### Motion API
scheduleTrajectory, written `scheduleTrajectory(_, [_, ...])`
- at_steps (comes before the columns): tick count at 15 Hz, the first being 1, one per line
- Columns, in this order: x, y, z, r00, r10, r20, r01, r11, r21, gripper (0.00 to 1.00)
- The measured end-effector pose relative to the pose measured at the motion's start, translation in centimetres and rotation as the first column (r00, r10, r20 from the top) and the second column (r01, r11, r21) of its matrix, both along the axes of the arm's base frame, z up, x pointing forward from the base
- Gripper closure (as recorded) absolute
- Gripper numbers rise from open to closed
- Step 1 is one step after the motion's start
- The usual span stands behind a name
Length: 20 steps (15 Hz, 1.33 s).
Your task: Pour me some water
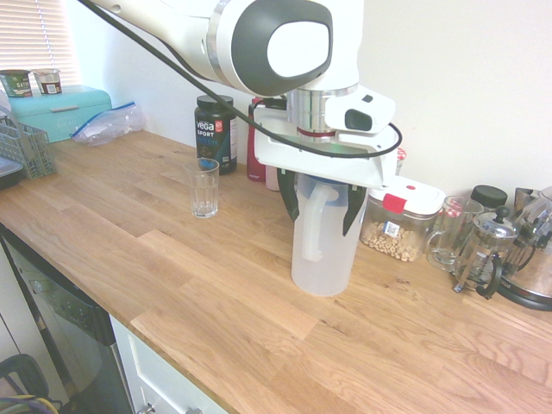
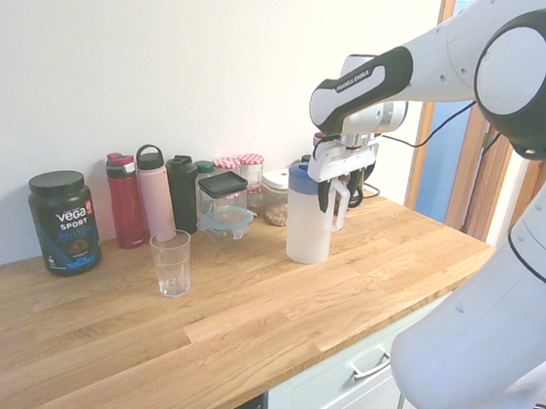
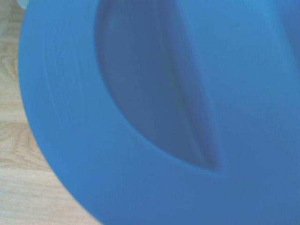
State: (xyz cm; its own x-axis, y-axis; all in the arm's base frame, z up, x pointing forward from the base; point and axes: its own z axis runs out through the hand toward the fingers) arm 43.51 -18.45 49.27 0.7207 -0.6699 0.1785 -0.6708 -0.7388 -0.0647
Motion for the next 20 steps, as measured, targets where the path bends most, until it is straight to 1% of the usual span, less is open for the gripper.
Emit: scheduleTrajectory(20, [0.43, 0.29, -0.26, 1.000, -0.006, 0.011, 0.006, 1.000, -0.005, 1.00])
